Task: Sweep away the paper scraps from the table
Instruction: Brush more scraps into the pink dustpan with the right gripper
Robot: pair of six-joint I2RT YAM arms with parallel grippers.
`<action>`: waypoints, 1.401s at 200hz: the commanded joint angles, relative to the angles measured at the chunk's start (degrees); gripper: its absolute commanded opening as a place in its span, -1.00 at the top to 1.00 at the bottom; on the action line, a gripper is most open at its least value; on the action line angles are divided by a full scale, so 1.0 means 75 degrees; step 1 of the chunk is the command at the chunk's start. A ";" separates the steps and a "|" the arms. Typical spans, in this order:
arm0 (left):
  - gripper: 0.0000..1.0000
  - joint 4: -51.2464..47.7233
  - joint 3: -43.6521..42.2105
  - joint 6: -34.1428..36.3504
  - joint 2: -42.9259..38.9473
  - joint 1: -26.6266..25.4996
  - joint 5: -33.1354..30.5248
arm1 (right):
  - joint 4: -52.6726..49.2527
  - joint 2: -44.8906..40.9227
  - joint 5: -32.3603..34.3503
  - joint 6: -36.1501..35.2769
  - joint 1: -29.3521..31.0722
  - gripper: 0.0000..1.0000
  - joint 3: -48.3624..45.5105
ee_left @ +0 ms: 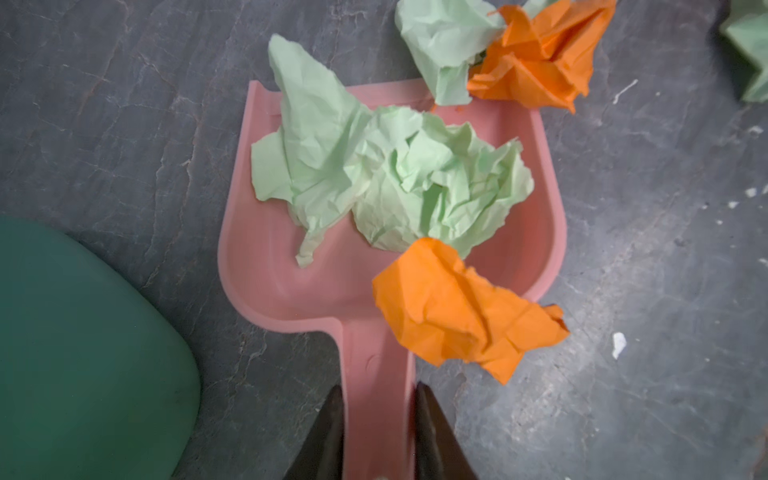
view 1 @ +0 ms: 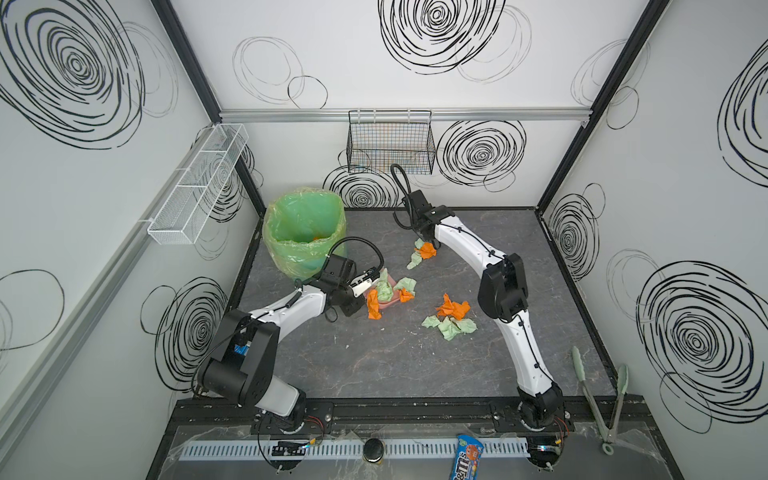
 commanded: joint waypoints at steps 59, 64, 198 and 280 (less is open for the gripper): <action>1.00 0.0202 0.0379 0.0063 0.0548 -0.0017 0.0273 | -0.0884 -0.0053 -0.0596 0.0215 0.0340 1.00 -0.0057; 1.00 0.0215 0.0391 0.0052 0.0589 -0.0025 0.0266 | -0.0935 -0.0136 -0.0694 0.0256 0.0393 1.00 -0.0158; 1.00 0.0343 0.0410 -0.0189 0.0636 -0.0354 0.0210 | -0.1743 -0.2171 -0.3031 0.2005 0.1614 1.00 -0.2597; 1.00 0.0357 0.0357 -0.0259 0.0540 -0.0575 0.0426 | -0.1983 -0.3148 -0.3701 0.3095 0.1897 1.00 -0.3055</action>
